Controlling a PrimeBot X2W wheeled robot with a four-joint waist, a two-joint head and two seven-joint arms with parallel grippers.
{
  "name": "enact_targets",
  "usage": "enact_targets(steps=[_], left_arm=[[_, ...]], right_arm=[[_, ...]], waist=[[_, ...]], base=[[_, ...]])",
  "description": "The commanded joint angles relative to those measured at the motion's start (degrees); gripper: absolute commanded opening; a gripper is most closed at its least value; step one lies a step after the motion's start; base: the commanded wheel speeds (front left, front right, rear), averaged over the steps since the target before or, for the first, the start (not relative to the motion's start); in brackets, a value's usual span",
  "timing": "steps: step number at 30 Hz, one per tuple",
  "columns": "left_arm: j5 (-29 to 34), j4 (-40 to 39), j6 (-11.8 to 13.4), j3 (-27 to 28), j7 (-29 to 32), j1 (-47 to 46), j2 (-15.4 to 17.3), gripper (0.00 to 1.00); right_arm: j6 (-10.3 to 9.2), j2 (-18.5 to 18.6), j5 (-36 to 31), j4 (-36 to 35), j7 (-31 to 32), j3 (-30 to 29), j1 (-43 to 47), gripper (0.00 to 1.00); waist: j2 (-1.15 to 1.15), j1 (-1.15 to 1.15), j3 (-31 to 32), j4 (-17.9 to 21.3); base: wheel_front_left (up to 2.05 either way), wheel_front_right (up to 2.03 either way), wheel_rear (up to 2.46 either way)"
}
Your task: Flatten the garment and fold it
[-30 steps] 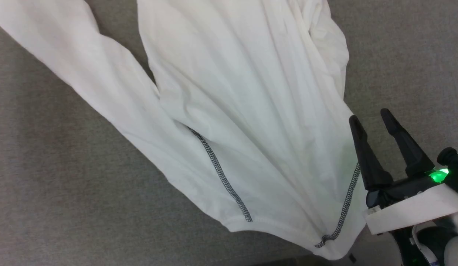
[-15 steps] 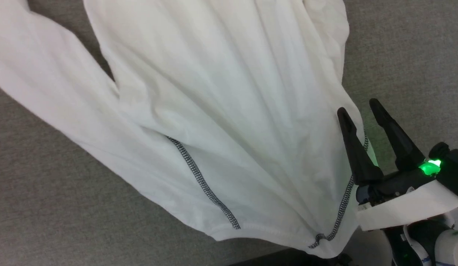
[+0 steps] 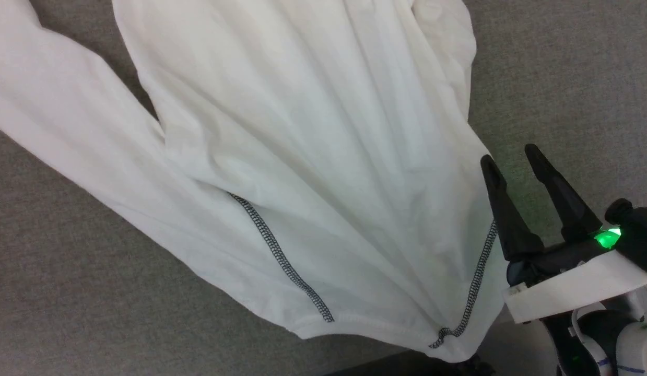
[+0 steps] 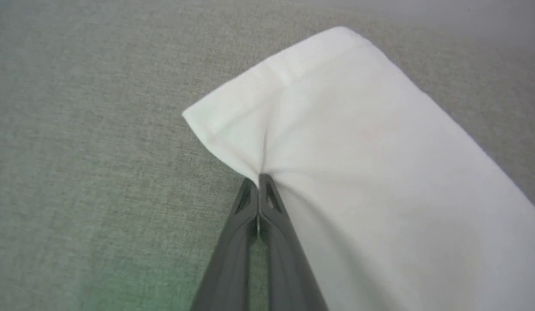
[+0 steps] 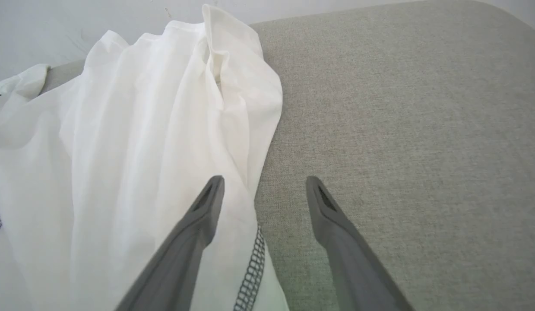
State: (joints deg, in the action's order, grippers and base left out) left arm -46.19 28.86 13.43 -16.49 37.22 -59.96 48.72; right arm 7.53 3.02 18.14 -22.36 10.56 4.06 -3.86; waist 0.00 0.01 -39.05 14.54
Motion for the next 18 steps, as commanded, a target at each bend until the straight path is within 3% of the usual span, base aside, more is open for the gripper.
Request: enact_targets(steps=[1,11,18], left_arm=[[0.36,2.35,0.14,-3.37,0.81,6.45,-3.98,0.0],[8.21,1.02,1.69,-4.38,-22.8,8.15,-7.12,0.0],[10.17,-3.38,2.17,-5.53,-27.79,12.02,-6.85,0.0]], right_arm=[[-0.04,-0.14,0.19,0.26,0.04,-0.25,-0.36,1.0],[-0.04,-0.14,1.26,3.56,1.97,-3.71,0.22,1.0],[-0.04,-0.14,0.96,6.27,4.21,-8.19,2.2,1.0]], waist=[[0.0,-0.01,1.92,-0.64],[0.0,-0.01,12.98,-4.78],[0.0,-0.01,22.85,-8.0]], base=[[0.0,0.0,0.0],[0.0,0.0,0.0],[0.0,0.0,0.0]])
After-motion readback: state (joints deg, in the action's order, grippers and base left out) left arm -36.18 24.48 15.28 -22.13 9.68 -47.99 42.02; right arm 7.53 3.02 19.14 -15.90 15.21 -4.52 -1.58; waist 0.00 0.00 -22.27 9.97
